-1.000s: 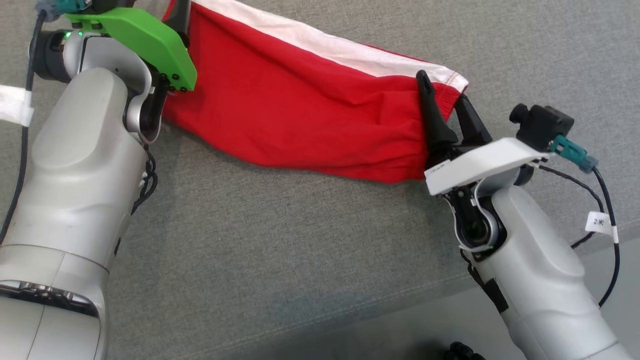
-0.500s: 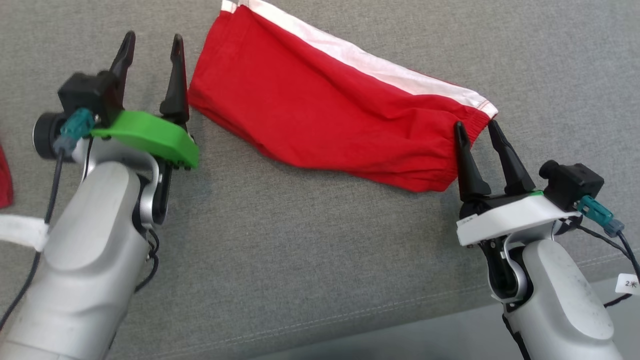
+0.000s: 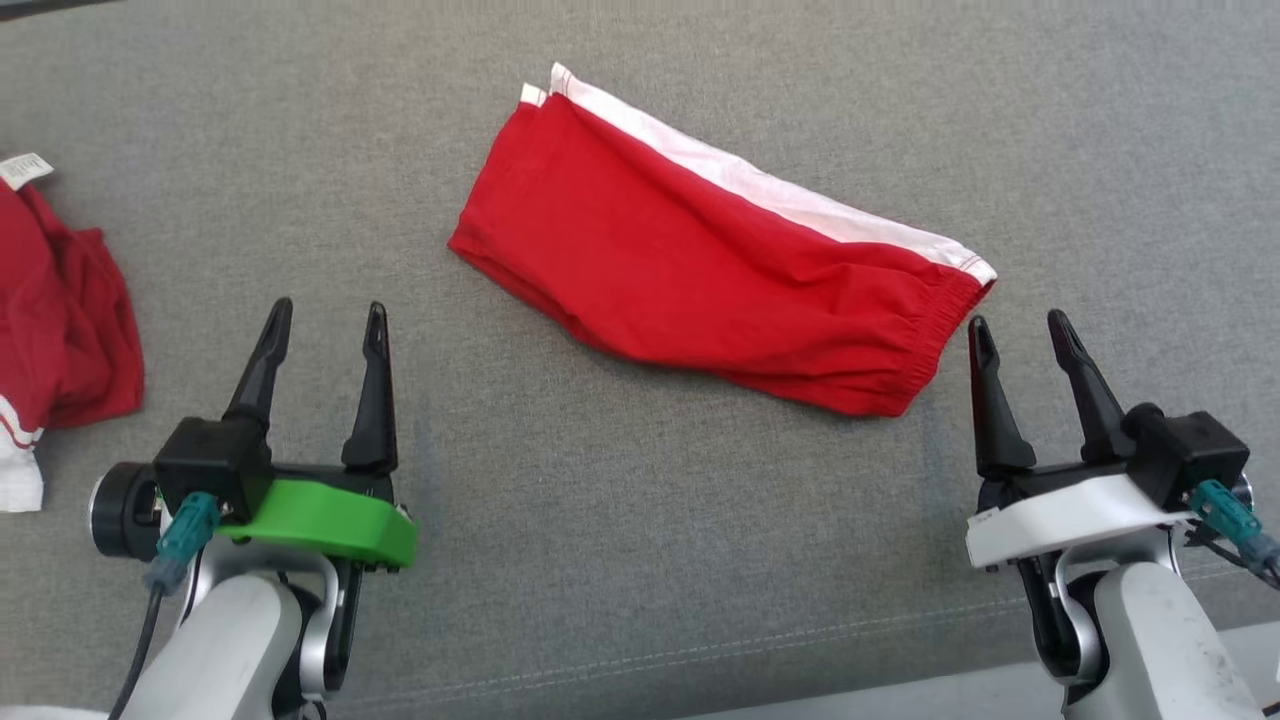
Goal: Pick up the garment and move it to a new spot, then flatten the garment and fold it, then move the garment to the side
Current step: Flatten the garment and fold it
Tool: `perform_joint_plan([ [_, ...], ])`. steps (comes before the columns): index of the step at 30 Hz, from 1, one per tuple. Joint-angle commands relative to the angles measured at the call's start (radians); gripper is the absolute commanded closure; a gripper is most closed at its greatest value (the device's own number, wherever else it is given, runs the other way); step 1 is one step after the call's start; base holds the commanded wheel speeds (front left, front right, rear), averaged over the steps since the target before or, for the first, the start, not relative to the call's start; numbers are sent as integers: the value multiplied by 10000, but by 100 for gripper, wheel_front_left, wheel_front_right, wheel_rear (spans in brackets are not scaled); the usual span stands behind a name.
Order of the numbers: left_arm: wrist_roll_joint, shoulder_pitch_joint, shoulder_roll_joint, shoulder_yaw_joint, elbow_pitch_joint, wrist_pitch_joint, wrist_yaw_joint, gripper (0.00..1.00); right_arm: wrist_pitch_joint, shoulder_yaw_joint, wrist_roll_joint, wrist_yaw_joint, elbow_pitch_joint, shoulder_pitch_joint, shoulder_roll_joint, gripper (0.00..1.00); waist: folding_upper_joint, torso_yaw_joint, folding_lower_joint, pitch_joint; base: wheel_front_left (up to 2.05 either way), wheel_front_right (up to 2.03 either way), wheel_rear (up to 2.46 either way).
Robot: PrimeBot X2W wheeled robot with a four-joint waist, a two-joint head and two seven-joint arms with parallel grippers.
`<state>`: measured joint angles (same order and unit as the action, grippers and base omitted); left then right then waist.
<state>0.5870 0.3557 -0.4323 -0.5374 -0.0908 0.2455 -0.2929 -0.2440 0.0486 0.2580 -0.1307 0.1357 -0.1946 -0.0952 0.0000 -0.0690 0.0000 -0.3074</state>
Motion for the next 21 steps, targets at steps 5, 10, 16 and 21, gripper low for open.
perform_joint_plan([
  [5, 128, -1133, -279, 108, 766, -120, -551, 0, -9, -173, -745, 1, -549, 850, 188, 0, 0, 241, 0, 996, 0, 0, 0],
  [10, 90, -1777, -368, 87, 1056, -128, -897, 0, 198, -238, -1206, 0, -779, 1421, 320, 0, 0, 300, 0, 1355, 0, 0, 0],
  [16, 141, -2073, -400, 149, 1203, -108, -1124, 0, 339, -149, -1460, 1, -1009, 1973, 391, 0, 0, 338, 0, 1543, 0, 0, 0],
  [21, 231, -2111, -427, 252, 1162, -86, -1134, 0, 387, -59, -1484, 1, -1117, 2145, 420, 0, 0, 282, 0, 1616, 0, 0, 0],
])
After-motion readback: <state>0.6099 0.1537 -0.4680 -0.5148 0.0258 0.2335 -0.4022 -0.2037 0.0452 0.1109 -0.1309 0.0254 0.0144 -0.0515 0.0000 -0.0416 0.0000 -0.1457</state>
